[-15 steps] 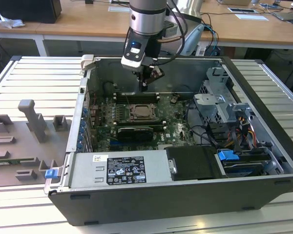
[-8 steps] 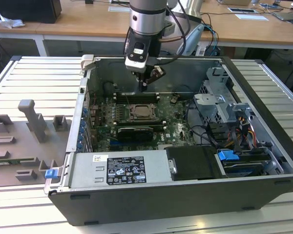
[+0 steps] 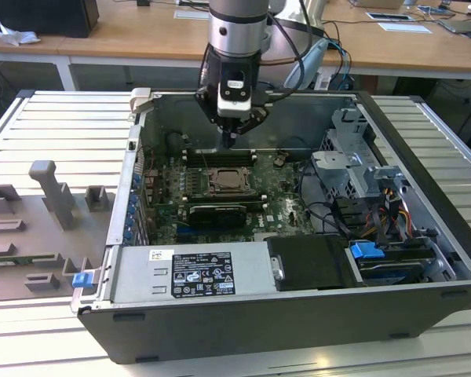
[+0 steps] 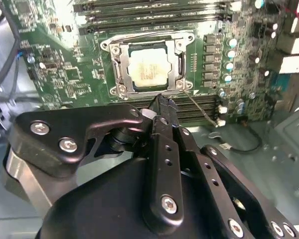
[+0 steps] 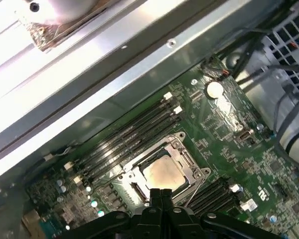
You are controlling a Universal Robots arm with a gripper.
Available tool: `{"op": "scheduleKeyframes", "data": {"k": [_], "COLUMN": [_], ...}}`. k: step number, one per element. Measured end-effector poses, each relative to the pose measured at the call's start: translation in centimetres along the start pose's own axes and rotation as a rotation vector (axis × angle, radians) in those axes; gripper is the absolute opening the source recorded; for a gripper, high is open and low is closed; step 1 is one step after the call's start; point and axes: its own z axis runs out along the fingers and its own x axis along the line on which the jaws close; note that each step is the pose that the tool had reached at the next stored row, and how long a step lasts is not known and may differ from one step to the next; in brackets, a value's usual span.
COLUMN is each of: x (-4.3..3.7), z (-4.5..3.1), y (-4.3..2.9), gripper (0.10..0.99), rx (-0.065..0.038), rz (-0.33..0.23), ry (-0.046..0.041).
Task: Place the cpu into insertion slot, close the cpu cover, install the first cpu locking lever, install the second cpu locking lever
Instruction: 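Install the first cpu locking lever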
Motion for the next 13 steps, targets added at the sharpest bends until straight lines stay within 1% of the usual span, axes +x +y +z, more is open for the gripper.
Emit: {"op": "scheduleKeyframes", "data": {"k": [1, 3, 6, 8, 9, 10, 12, 13], "x": [0.00, 0.00, 0.00, 0.00, 0.00, 0.00, 0.00, 0.00], "z": [0.01, 0.03, 0.06, 0.07, 0.07, 0.07, 0.08, 0.08], "y": [0.00, 0.00, 0.00, 0.00, 0.00, 0.00, 0.00, -0.01], "gripper": [0.106, 0.106, 0.106, 0.106, 0.106, 0.106, 0.106, 0.106], "rx": [0.001, 0.002, 0.004, 0.005, 0.006, 0.007, 0.008, 0.009], "rz": [-0.036, -0.072, -0.174, -0.225, -0.262, -0.280, -0.341, -0.362], "ry": [0.0013, 0.0026, 0.0063, 0.0081, 0.0094, 0.0100, 0.0122, 0.0130]}}
